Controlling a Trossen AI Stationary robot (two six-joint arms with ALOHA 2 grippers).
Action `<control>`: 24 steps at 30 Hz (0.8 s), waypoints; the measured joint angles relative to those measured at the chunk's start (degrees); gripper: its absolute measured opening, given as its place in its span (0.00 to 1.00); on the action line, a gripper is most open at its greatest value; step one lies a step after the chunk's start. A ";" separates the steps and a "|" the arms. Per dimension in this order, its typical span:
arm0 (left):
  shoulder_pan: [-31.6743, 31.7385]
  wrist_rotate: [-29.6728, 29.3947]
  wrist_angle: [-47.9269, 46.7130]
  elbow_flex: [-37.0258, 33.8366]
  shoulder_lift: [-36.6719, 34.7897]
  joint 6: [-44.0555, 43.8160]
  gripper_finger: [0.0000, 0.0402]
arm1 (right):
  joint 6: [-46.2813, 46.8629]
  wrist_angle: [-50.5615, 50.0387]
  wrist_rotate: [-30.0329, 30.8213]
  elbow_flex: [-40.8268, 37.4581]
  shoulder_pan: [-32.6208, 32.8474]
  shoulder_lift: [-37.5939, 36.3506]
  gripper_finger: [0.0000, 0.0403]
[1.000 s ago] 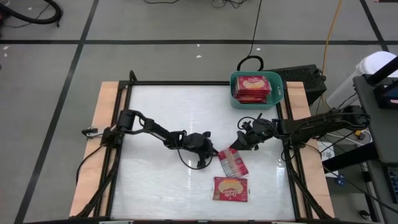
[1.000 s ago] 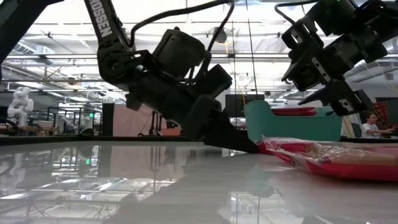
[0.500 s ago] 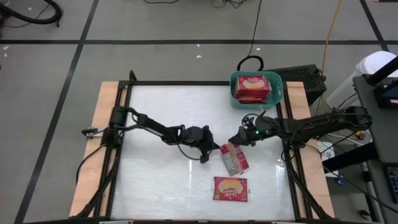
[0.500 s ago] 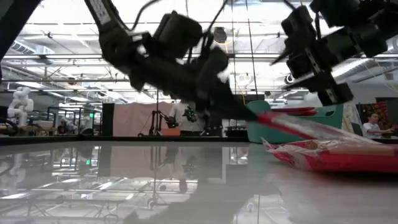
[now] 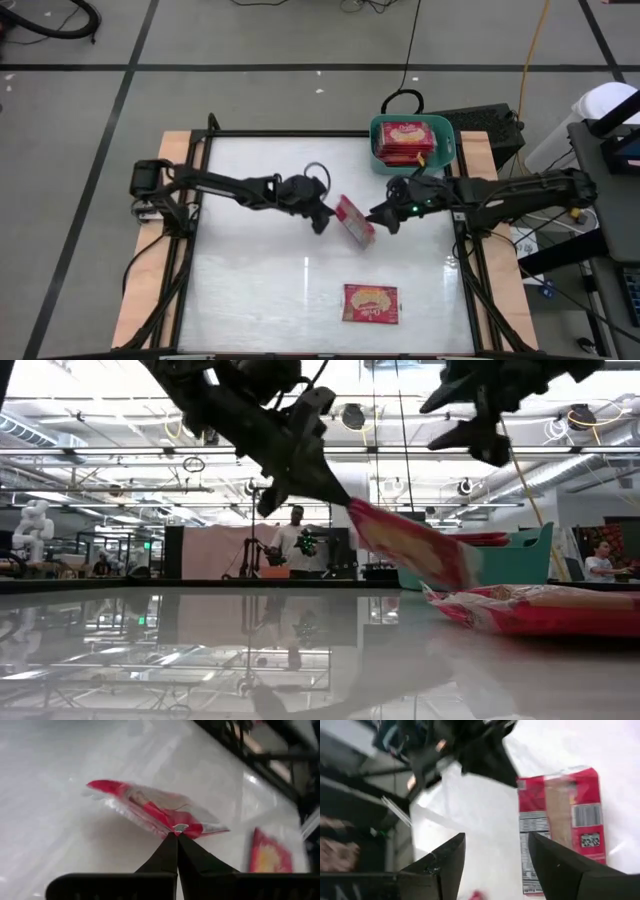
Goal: Sort popcorn bags into baskets
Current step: Put the red popcorn bag into the green bin
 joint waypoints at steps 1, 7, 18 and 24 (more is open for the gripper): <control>0.62 0.23 -0.43 0.00 -0.82 -1.46 0.00 | -2.93 0.27 0.02 0.50 0.02 0.77 0.52; 4.42 2.81 -1.50 0.02 -3.90 -12.13 0.00 | -24.61 1.46 6.48 1.00 2.34 5.52 0.52; 7.08 6.57 3.94 0.04 -5.88 -23.67 0.00 | -33.28 4.20 14.71 0.99 1.55 9.82 0.52; 7.45 7.08 6.87 0.02 -6.08 -25.57 0.00 | -33.94 4.18 15.13 0.97 -0.25 9.82 0.52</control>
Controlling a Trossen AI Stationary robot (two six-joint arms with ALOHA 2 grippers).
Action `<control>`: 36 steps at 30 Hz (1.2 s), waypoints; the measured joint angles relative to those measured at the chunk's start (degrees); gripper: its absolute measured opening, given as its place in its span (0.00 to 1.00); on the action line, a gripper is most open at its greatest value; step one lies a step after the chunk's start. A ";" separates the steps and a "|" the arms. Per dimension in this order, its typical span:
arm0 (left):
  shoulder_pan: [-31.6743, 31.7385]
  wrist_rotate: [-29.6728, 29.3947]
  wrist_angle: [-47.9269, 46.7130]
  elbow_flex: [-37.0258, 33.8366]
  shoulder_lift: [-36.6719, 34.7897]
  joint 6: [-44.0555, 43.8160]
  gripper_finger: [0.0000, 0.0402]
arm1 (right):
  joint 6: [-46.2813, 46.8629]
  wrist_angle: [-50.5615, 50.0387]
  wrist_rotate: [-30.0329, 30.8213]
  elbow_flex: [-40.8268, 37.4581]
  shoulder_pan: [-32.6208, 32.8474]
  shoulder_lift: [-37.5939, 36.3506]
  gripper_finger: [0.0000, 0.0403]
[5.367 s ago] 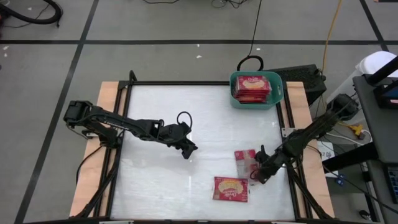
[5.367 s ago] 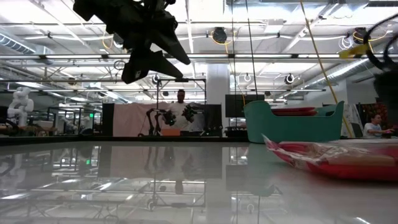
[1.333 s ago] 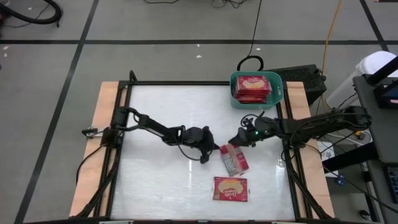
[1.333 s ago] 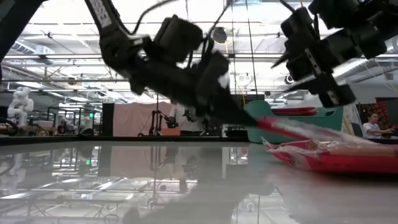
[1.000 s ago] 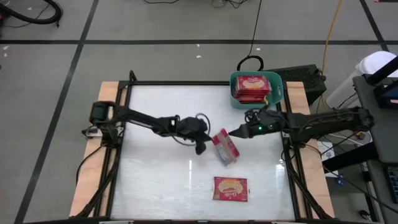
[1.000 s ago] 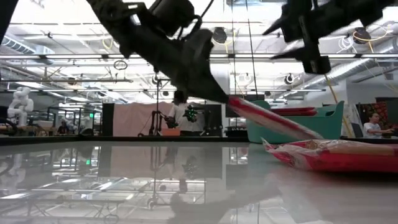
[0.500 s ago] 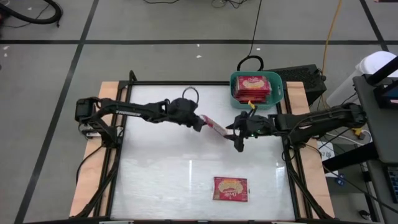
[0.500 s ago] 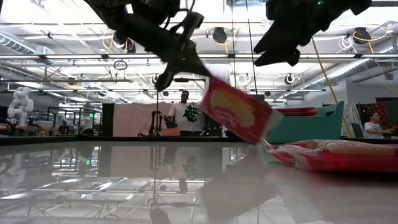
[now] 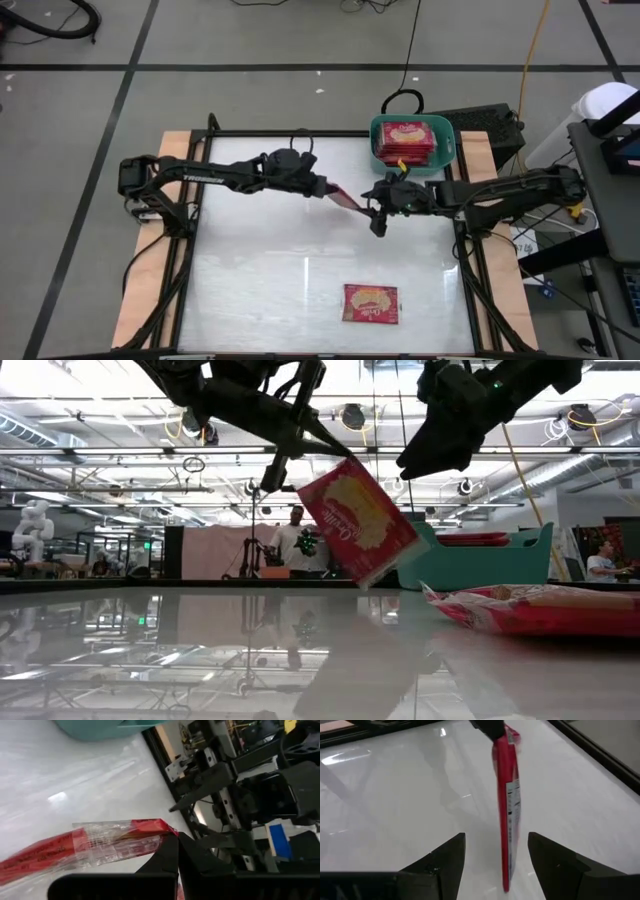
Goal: Sort popcorn bags into baskets
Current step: Put the red popcorn bag into the green bin
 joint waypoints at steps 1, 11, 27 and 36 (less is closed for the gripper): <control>0.01 -0.01 0.33 0.00 0.00 -0.36 0.00 | 0.02 0.00 -0.10 0.00 -0.42 0.00 0.52; 0.16 0.11 6.12 0.00 0.02 -3.22 0.00 | -2.36 2.01 -2.06 -0.02 -3.69 0.23 0.52; -0.06 1.91 20.01 0.00 -0.68 -0.88 0.04 | 4.16 14.25 -2.35 -0.11 -5.21 4.71 0.08; 1.89 1.14 17.20 0.00 -8.60 11.50 0.46 | 7.33 12.62 -3.86 -0.13 -7.32 -2.89 0.07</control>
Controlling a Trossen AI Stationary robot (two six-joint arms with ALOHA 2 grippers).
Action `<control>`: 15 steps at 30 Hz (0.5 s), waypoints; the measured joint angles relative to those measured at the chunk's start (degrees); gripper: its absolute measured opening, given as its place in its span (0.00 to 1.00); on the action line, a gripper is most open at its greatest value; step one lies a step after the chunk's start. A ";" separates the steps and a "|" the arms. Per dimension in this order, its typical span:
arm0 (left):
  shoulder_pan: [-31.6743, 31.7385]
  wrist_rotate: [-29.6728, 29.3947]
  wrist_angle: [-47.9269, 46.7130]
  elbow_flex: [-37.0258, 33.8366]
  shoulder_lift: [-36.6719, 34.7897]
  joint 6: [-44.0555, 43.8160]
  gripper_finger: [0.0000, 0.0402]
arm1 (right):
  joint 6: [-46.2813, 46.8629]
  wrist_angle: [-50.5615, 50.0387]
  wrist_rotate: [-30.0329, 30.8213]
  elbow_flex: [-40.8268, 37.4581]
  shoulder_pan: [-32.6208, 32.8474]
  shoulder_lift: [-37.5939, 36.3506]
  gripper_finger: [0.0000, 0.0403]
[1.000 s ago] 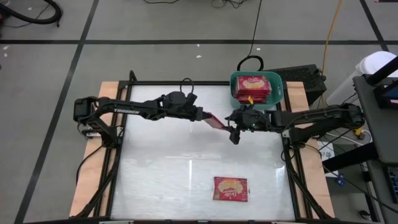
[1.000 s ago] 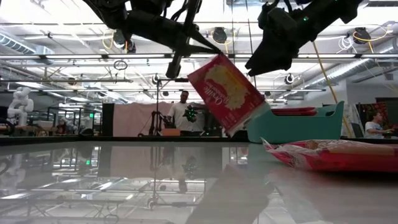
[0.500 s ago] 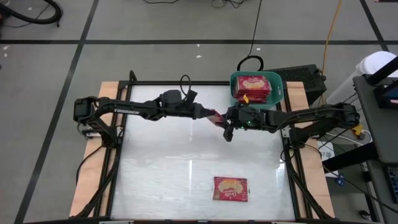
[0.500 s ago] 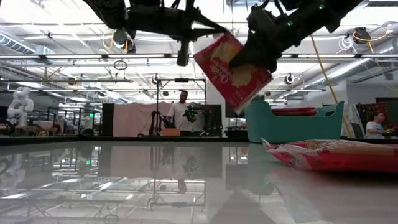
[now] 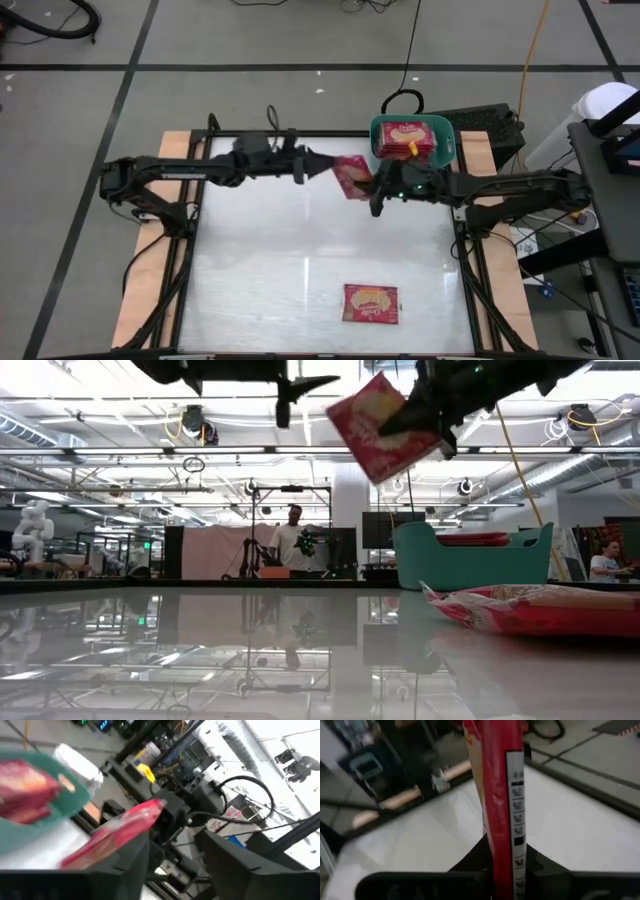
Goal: Sort popcorn bags into baskets
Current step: Put the red popcorn bag into the green bin
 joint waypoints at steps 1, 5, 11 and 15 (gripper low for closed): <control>0.47 -0.05 -0.53 -0.02 -1.22 1.07 0.50 | 0.61 0.23 0.03 0.00 -0.36 -1.18 0.06; 2.12 -0.87 -2.40 0.04 -4.51 6.05 0.61 | 4.46 2.07 0.22 0.00 -2.47 -5.98 0.03; 3.90 -1.66 -2.06 0.00 -6.23 12.79 0.66 | 6.05 8.84 0.23 0.00 -5.02 -9.53 0.04; 4.55 -1.87 -1.11 0.00 -6.27 14.02 0.67 | 6.41 16.62 0.00 0.00 -6.33 -9.04 0.05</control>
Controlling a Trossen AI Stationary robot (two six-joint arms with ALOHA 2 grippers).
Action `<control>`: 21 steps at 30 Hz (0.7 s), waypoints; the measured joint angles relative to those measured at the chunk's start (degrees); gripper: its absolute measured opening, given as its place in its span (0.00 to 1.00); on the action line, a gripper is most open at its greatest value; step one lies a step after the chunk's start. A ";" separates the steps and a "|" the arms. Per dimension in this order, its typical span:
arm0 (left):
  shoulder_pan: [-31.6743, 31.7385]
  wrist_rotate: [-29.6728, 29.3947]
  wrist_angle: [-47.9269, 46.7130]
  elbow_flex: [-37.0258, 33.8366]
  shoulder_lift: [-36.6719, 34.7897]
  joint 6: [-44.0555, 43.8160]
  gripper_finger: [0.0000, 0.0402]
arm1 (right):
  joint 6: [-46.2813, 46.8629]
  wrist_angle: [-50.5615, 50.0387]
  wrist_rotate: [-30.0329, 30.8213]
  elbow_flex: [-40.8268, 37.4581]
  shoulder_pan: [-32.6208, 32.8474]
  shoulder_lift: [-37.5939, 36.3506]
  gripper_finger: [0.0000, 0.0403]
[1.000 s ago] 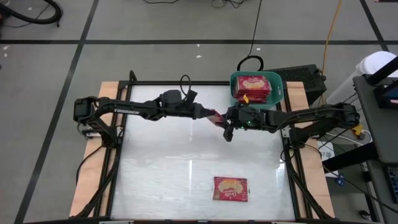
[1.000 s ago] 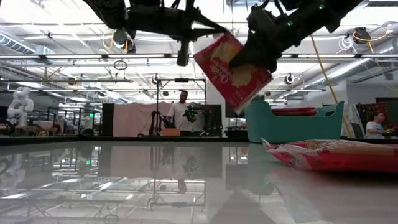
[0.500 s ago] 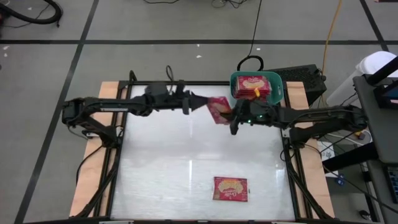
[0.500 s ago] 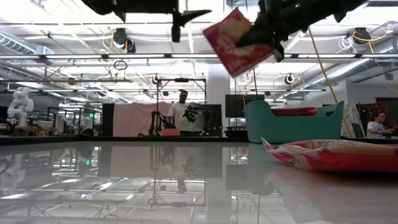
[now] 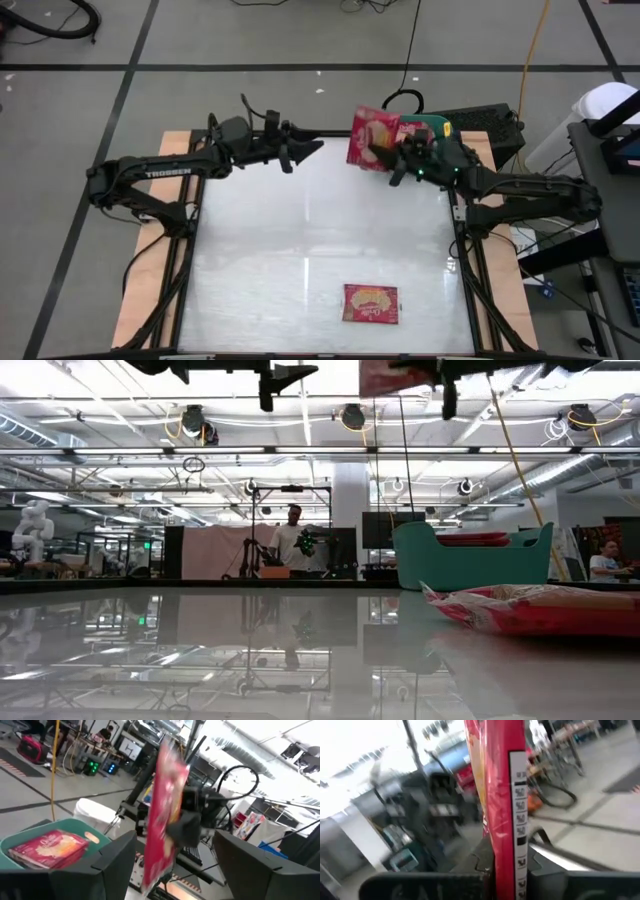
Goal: Sort popcorn bags into baskets
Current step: Put the red popcorn bag into the green bin
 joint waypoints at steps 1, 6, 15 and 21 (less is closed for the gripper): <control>0.01 -0.01 0.02 0.00 0.06 0.01 0.67 | 0.51 2.51 -0.49 0.00 -0.38 0.36 0.04; -1.12 -0.44 1.06 0.00 0.01 3.43 0.67 | 1.13 16.03 -1.15 0.00 -1.24 3.89 0.03; -4.27 -7.33 4.20 0.00 0.08 11.51 0.67 | 7.56 39.48 -2.79 0.00 -1.24 16.30 0.03; -4.10 -7.53 4.27 0.00 0.35 10.46 0.67 | 12.29 53.77 -2.70 0.00 -1.24 24.07 0.03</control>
